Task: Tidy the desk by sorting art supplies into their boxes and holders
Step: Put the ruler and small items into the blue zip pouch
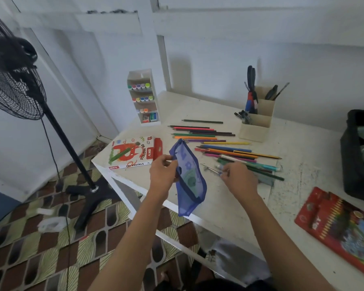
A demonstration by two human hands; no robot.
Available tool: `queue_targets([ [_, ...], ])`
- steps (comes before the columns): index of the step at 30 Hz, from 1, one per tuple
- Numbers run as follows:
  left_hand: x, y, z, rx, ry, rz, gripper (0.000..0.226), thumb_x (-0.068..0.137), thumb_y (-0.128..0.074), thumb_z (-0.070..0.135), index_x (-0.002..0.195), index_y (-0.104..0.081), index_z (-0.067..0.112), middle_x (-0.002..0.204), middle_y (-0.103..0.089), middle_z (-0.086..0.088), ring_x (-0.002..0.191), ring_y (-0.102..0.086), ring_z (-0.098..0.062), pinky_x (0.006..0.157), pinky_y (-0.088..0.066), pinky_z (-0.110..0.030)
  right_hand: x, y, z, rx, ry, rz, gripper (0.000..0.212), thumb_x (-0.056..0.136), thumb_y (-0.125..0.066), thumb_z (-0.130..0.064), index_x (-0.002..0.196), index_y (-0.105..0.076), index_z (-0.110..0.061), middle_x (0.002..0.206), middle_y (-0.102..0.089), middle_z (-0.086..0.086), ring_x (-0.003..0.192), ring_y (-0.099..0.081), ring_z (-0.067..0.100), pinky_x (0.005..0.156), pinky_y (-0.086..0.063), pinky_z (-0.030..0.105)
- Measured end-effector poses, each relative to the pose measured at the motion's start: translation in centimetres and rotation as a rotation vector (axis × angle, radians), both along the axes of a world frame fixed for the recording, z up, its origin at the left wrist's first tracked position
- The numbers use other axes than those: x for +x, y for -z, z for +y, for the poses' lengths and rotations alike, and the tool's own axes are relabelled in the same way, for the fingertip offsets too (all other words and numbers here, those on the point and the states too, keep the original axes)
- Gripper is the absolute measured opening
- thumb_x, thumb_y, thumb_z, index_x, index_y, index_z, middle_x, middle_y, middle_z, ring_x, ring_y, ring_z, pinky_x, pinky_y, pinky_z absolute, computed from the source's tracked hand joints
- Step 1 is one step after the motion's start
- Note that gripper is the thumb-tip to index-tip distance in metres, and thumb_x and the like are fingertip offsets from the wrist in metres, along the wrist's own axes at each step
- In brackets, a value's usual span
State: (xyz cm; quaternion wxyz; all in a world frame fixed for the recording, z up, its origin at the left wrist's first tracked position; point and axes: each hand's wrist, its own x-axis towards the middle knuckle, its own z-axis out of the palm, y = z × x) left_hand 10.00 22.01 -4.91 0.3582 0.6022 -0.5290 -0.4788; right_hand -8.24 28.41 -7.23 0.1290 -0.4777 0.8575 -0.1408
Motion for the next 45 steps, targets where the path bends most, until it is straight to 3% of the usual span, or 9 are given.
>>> queue_targets([
  [6, 0.6, 0.2, -0.5, 0.006, -0.024, -0.006, 0.013, 0.095, -0.053, 0.015, 0.106, -0.058, 0.010, 0.101, -0.065, -0.013, 0.078, -0.068, -0.023, 0.060, -0.059, -0.031, 1.2, 2.2, -0.7, -0.025, -0.021, 0.065, 0.008, 0.091, -0.059, -0.024, 0.093, -0.061, -0.018, 0.117, -0.051, 0.002, 0.076, -0.056, 0.015, 0.066, -0.052, 0.027],
  [11, 0.4, 0.1, -0.5, 0.022, -0.010, 0.006, 0.010, 0.095, -0.053, 0.015, 0.103, -0.057, 0.012, 0.100, -0.065, -0.012, 0.082, -0.066, -0.023, 0.056, -0.057, -0.025, 1.1, 3.1, -0.3, -0.101, -0.022, 0.027, 0.013, 0.093, -0.056, -0.016, 0.104, -0.063, -0.014, 0.103, -0.061, 0.005, 0.080, -0.058, 0.014, 0.073, -0.051, 0.023],
  [20, -0.4, 0.2, -0.2, -0.012, 0.026, -0.033, 0.016, 0.094, -0.055, 0.014, 0.108, -0.059, 0.007, 0.094, -0.063, -0.013, 0.069, -0.064, -0.020, 0.053, -0.056, -0.024, 0.0, -1.9, 1.4, -0.224, 0.197, -0.766, 0.001, 0.086, -0.064, -0.012, 0.086, -0.064, -0.013, 0.082, -0.065, 0.004, 0.064, -0.053, 0.012, 0.056, -0.045, 0.021],
  [23, -1.2, 0.0, 0.1, -0.012, 0.046, -0.022, 0.014, 0.094, -0.055, 0.013, 0.106, -0.059, 0.007, 0.091, -0.062, -0.012, 0.068, -0.064, -0.019, 0.053, -0.057, -0.023, 0.5, -3.9, 1.4, -0.225, 0.155, -0.847, 0.002, 0.087, -0.064, -0.013, 0.087, -0.065, -0.012, 0.079, -0.067, 0.005, 0.058, -0.050, 0.012, 0.050, -0.043, 0.020],
  [31, -2.3, 0.3, 0.2, -0.045, 0.079, -0.050, 0.017, 0.093, -0.054, 0.010, 0.108, -0.061, 0.008, 0.091, -0.065, -0.013, 0.066, -0.066, -0.020, 0.055, -0.058, -0.026, 2.6, -4.1, 1.2, -0.288, -0.017, -0.708, 0.011, 0.089, -0.063, -0.025, 0.099, -0.065, -0.021, 0.086, -0.065, -0.008, 0.056, -0.059, 0.006, 0.049, -0.043, 0.014],
  [33, -2.2, 0.5, 0.1, -0.037, 0.082, -0.067, 0.018, 0.093, -0.054, 0.009, 0.109, -0.061, 0.008, 0.092, -0.066, -0.013, 0.067, -0.066, -0.020, 0.058, -0.058, -0.027, 0.9, -3.8, 1.3, -0.319, 0.038, -0.623, 0.020, 0.089, -0.062, -0.023, 0.109, -0.065, -0.019, 0.094, -0.066, -0.005, 0.065, -0.060, 0.006, 0.052, -0.045, 0.013],
  [37, -2.2, 0.7, 0.0, -0.036, 0.080, -0.068, 0.018, 0.093, -0.054, 0.010, 0.109, -0.062, 0.007, 0.090, -0.066, -0.013, 0.067, -0.067, -0.020, 0.060, -0.059, -0.030, -2.7, -2.0, 2.3, -0.274, 0.157, -0.345, 0.030, 0.088, -0.063, -0.016, 0.119, -0.061, -0.015, 0.112, -0.065, 0.002, 0.090, -0.058, 0.011, 0.081, -0.048, 0.026],
  [42, -2.4, 0.5, -0.2, -0.039, 0.076, -0.064, 0.017, 0.093, -0.054, 0.009, 0.108, -0.062, 0.007, 0.091, -0.065, -0.013, 0.063, -0.065, -0.020, 0.058, -0.058, -0.028, -6.2, 1.0, 4.5, -0.109, 0.178, -0.065, 0.036, 0.087, -0.063, -0.014, 0.123, -0.060, -0.015, 0.122, -0.051, 0.009, 0.112, -0.046, 0.026, 0.074, -0.046, 0.033],
  [45, -2.6, 0.5, -0.3, -0.041, 0.078, -0.069, 0.017, 0.093, -0.054, 0.010, 0.109, -0.062, 0.008, 0.088, -0.065, -0.010, 0.061, -0.064, -0.016, 0.058, -0.058, -0.026, -7.3, 2.1, 5.0, -0.071, 0.222, -0.068, 0.040, 0.084, -0.066, -0.017, 0.124, -0.058, -0.015, 0.124, -0.044, 0.008, 0.113, -0.040, 0.026, 0.075, -0.047, 0.036],
])
